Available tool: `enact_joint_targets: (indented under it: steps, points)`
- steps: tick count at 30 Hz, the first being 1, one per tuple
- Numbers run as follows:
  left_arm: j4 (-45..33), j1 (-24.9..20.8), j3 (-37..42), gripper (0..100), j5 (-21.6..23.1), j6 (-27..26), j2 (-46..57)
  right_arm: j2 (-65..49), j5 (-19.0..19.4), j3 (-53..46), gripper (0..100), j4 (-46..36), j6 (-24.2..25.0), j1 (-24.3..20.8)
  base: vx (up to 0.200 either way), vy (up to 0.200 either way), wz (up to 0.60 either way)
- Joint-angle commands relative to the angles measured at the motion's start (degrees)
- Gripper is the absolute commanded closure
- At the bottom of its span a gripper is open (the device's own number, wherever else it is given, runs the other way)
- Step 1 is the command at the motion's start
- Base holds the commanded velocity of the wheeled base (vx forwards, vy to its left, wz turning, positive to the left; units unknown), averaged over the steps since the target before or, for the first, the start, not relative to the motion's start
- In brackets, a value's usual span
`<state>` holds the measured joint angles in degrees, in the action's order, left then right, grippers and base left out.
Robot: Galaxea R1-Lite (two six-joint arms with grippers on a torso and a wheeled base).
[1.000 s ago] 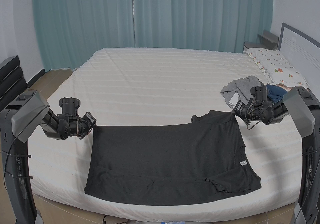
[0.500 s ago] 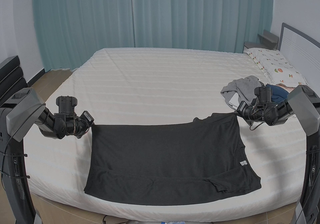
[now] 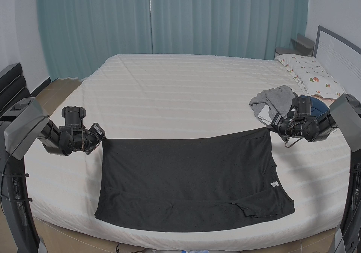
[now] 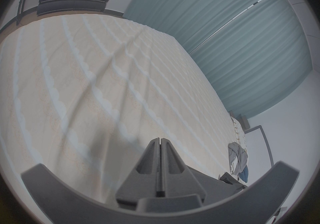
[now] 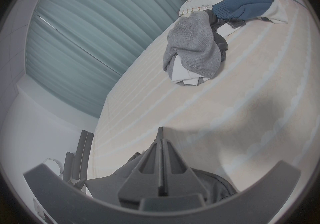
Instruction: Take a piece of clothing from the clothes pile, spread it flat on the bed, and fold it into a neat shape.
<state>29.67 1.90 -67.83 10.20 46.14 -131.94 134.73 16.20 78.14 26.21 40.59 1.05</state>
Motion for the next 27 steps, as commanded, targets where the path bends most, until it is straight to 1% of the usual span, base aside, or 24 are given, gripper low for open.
enact_joint_targets:
  steps: [1, 8, 12, 17, 24, 27]
  points:
    - [0.0, 0.2, 0.0, 100, 0.0, 0.1, 0.2, 0.3, 0.0, 0.1, 100, 1.3, 0.1, -0.2, 0.0, 0.0, 0.0]
    - [-0.1, 0.1, 1.2, 100, 0.0, -0.3, 0.5, -1.0, 0.1, -2.4, 100, 0.9, -0.1, 0.3, 0.0, 0.0, 0.0]
    - [0.0, 0.1, 2.9, 100, 0.1, -3.1, 0.7, -3.0, 0.3, -5.5, 100, 0.9, -0.3, 0.9, 0.0, 0.0, 0.0]
    - [-0.1, 0.1, 5.3, 100, 0.1, -5.4, 2.6, -5.6, 2.0, -10.0, 100, 1.0, -0.9, 0.9, 0.0, 0.0, 0.0]
    - [-0.1, 0.1, 11.7, 100, 0.1, -11.8, 5.7, -8.4, 2.2, -17.8, 100, 0.9, -5.5, 1.1, 0.0, 0.0, 0.0]
    - [0.0, 0.1, 14.5, 100, 0.0, -15.4, 5.8, -9.3, 2.2, -21.2, 100, 0.8, -7.9, 1.1, 0.0, 0.0, 0.0]
